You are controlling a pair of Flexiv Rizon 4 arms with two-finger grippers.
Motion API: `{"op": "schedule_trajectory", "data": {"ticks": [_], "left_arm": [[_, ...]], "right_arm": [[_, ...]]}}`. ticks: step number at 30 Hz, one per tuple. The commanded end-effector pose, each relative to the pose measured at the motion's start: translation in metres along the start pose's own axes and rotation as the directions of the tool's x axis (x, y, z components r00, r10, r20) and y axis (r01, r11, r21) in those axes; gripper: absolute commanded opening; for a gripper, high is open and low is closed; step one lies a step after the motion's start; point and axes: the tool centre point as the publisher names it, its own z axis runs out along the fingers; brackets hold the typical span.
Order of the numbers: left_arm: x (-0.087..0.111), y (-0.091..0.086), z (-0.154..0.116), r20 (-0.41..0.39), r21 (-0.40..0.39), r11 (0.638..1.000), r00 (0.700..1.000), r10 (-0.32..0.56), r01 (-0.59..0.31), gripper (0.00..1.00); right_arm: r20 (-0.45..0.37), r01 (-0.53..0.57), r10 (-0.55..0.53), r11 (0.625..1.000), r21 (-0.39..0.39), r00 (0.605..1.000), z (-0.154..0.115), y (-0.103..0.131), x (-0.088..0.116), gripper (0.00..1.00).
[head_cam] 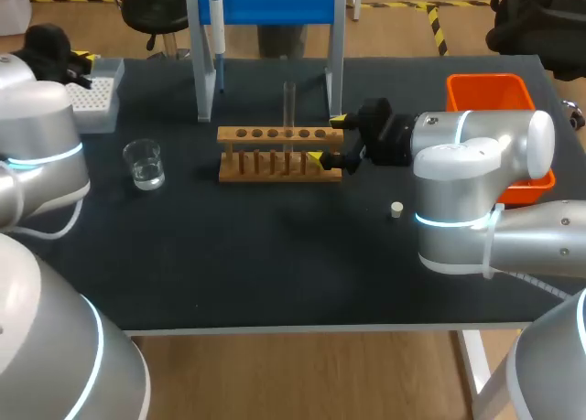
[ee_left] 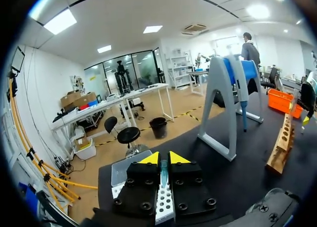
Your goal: Invert the test tube, pick up the pipette, mount the tip to pipette, aspirate from beaker and dispense into the tube, eject the tip, return the pipette, and cap with the stopper.
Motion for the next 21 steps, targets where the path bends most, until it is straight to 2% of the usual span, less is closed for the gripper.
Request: {"op": "schedule_trajectory", "data": {"ticks": [1, 8, 11, 13, 19, 21], "left_arm": [[-0.002, -0.002, -0.002, -0.016, -0.010, 1.000, 1.000, 0.000, 0.000, 0.00], [-0.002, -0.002, -0.002, -0.016, -0.010, 1.000, 1.000, 0.000, 0.000, 0.00], [0.017, -0.017, -0.009, -0.132, 0.001, 0.998, 0.989, 0.059, -0.060, 0.00], [0.037, -0.030, -0.021, -0.201, -0.006, 0.994, 0.974, 0.109, -0.112, 0.00], [0.096, -0.065, -0.058, -0.394, -0.027, 0.972, 0.896, 0.205, -0.234, 0.00], [0.114, -0.075, -0.067, -0.445, -0.044, 0.967, 0.871, 0.207, -0.252, 0.00]], "right_arm": [[0.002, 0.000, 0.000, 1.000, -0.003, 1.000, 0.001, -0.001, 0.000, 1.00], [0.002, 0.000, 0.000, 1.000, -0.003, 1.000, 0.001, -0.001, 0.000, 1.00], [0.002, 0.000, 0.000, 1.000, -0.003, 1.000, 0.001, -0.001, 0.000, 1.00], [0.002, 0.000, 0.000, 1.000, -0.003, 1.000, 0.001, -0.001, 0.000, 1.00], [0.002, 0.000, 0.000, 1.000, -0.003, 1.000, 0.001, -0.001, 0.000, 1.00], [0.002, 0.000, 0.000, 1.000, -0.003, 1.000, 0.001, -0.001, 0.000, 1.00]]}}
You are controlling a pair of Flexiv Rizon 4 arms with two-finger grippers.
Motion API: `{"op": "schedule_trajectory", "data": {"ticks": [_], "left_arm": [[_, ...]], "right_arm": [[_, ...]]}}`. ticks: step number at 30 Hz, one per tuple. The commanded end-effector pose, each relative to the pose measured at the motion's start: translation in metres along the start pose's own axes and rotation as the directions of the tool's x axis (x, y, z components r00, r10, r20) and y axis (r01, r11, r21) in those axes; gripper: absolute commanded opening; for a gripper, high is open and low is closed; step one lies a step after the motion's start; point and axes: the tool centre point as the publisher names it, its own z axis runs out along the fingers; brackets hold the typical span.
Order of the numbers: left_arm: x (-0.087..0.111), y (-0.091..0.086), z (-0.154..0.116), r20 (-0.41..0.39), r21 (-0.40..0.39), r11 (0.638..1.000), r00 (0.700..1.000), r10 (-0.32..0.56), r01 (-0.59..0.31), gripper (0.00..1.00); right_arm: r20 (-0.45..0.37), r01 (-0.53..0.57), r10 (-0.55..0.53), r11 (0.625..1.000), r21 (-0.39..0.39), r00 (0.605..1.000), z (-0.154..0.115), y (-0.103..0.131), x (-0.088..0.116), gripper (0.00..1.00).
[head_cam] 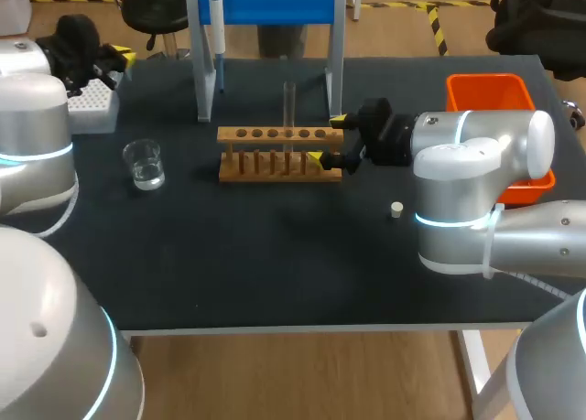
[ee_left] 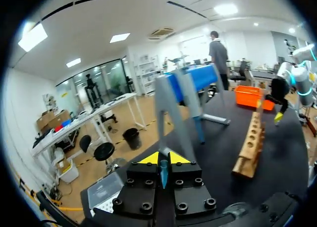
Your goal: Invert the test tube, pick up the pipette, mount the tip to pipette, aspirate from beaker and dispense into the tube, eject the tip, return the pipette, and cap with the stopper.
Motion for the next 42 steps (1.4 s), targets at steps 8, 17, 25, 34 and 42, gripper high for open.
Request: {"op": "schedule_trajectory", "data": {"ticks": [8, 17, 25, 34, 42], "left_arm": [[0.086, -0.063, -0.039, -0.352, -0.179, 0.979, 0.935, 0.034, -0.103, 0.00], [0.149, -0.095, -0.035, -0.486, -0.175, 0.976, 0.873, 0.030, -0.131, 0.00], [0.200, -0.124, -0.035, -0.553, -0.114, 0.982, 0.831, 0.066, -0.153, 0.00], [0.221, -0.140, -0.033, -0.560, -0.038, 0.996, 0.827, 0.049, -0.084, 0.00], [0.232, -0.152, -0.025, -0.587, 0.008, 0.999, 0.808, 0.045, -0.050, 0.00]], "right_arm": [[0.002, 0.000, 0.000, 1.000, -0.003, 1.000, 0.001, -0.001, 0.000, 1.00], [0.002, 0.000, 0.000, 1.000, -0.003, 1.000, 0.001, -0.001, 0.000, 1.00], [0.002, 0.000, 0.000, 1.000, -0.003, 1.000, 0.001, -0.001, 0.000, 1.00], [0.002, 0.000, 0.000, 1.000, -0.003, 1.000, 0.001, -0.001, 0.000, 1.00], [0.002, 0.000, 0.000, 1.000, -0.003, 1.000, 0.001, -0.001, 0.000, 1.00]]}}
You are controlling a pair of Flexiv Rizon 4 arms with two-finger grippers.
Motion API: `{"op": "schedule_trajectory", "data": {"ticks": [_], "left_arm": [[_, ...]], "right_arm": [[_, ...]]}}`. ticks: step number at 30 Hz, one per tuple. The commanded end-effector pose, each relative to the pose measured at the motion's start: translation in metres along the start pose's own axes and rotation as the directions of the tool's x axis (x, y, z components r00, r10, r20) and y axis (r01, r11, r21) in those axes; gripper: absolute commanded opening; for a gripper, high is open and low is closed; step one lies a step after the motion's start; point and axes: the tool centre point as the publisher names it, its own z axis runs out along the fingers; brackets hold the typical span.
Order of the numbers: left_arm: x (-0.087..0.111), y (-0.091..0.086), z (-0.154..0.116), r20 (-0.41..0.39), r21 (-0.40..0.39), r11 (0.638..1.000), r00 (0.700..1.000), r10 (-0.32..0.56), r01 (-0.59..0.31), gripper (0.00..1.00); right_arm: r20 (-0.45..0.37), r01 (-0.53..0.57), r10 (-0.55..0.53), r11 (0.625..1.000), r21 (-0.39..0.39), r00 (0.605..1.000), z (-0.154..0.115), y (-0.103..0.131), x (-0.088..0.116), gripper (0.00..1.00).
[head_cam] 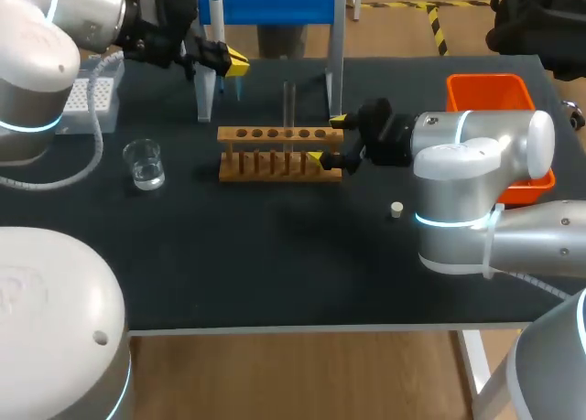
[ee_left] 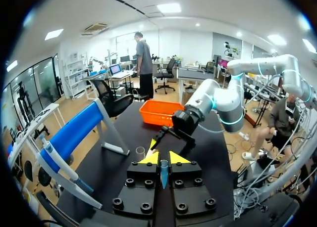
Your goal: Invert the test tube, pick up the pipette, mount the tip to pipette, aspirate from beaker and dispense into the tube, eject the tip, return the pipette, and cap with the stopper.
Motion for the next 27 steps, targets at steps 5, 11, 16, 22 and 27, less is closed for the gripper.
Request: {"op": "schedule_trajectory", "data": {"ticks": [5, 11, 16, 22, 27], "left_arm": [[0.003, -0.005, 0.015, -0.040, 0.025, 1.000, 0.999, 0.003, -0.002, 0.00], [0.005, -0.008, 0.022, -0.082, 0.009, 1.000, 0.996, -0.022, 0.023, 0.00], [0.006, -0.010, 0.025, -0.101, -0.001, 0.999, 0.994, -0.034, 0.034, 0.00], [0.006, -0.011, 0.025, -0.105, -0.004, 0.999, 0.994, -0.035, 0.035, 0.00], [0.006, -0.011, 0.025, -0.105, -0.004, 0.999, 0.994, -0.035, 0.035, 0.00]], "right_arm": [[0.002, 0.000, 0.000, 1.000, -0.003, 1.000, 0.001, -0.001, 0.000, 1.00], [0.002, 0.000, 0.000, 1.000, -0.003, 1.000, 0.001, -0.001, 0.000, 1.00], [0.002, 0.000, 0.000, 1.000, -0.003, 1.000, 0.001, -0.001, 0.000, 1.00], [0.002, 0.000, 0.000, 1.000, -0.003, 1.000, 0.001, -0.001, 0.000, 1.00], [0.002, 0.000, 0.000, 1.000, -0.003, 1.000, 0.001, -0.001, 0.000, 1.00]]}}
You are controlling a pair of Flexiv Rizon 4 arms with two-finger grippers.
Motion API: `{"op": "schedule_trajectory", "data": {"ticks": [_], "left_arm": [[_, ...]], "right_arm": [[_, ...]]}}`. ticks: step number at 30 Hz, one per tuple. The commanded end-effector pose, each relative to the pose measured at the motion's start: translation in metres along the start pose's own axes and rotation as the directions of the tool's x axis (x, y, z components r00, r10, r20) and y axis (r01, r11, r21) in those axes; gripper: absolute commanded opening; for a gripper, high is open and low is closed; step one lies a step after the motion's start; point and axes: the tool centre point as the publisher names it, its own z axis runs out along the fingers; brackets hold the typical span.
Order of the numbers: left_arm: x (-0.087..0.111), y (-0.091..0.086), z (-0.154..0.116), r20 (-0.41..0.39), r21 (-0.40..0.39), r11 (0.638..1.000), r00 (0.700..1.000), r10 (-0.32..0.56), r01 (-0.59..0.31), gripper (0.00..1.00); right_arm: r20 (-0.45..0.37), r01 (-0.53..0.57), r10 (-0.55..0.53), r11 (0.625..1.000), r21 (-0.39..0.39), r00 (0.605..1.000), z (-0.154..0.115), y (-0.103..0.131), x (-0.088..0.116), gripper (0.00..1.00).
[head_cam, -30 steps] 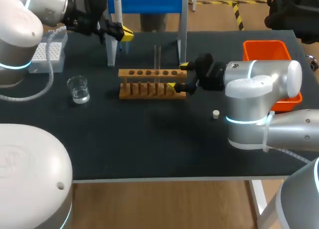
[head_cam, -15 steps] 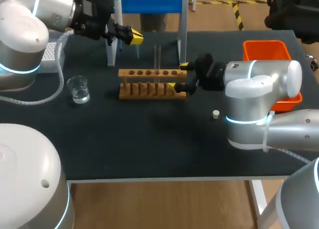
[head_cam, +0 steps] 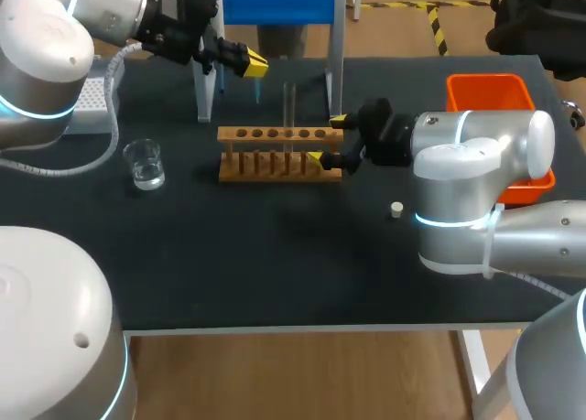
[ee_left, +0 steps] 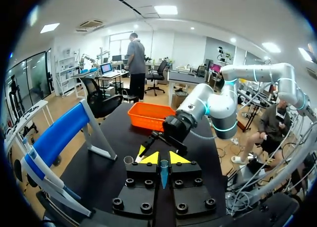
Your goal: Invert the test tube, pick up the pipette, mount the tip to pipette, aspirate from beaker and dispense into the tube, eject the tip, return the pipette, and cap with the stopper.
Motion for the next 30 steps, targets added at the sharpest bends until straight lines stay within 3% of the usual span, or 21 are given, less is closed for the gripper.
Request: {"op": "schedule_trajectory", "data": {"ticks": [1, 15, 22, 30], "left_arm": [[0.000, 0.000, 0.000, 0.000, 0.000, 1.000, 1.000, 0.000, 0.000, 0.00], [0.000, 0.000, 0.000, 0.000, 0.000, 1.000, 1.000, 0.000, 0.000, 0.00], [0.000, 0.000, 0.000, 0.000, 0.000, 1.000, 1.000, 0.000, 0.000, 0.00], [0.000, 0.000, 0.000, 0.000, 0.000, 1.000, 1.000, 0.000, 0.000, 0.00]], "right_arm": [[0.002, 0.000, 0.000, 1.000, -0.003, 1.000, 0.001, -0.001, 0.000, 1.00], [0.002, 0.000, 0.000, 1.000, -0.003, 1.000, 0.001, -0.001, 0.000, 1.00], [-0.048, 0.014, -0.021, 0.991, -0.134, 0.999, -0.041, 0.021, -0.006, 1.00], [-0.195, -0.013, -0.038, 0.967, -0.255, 0.980, -0.079, 0.038, 0.006, 1.00]]}}
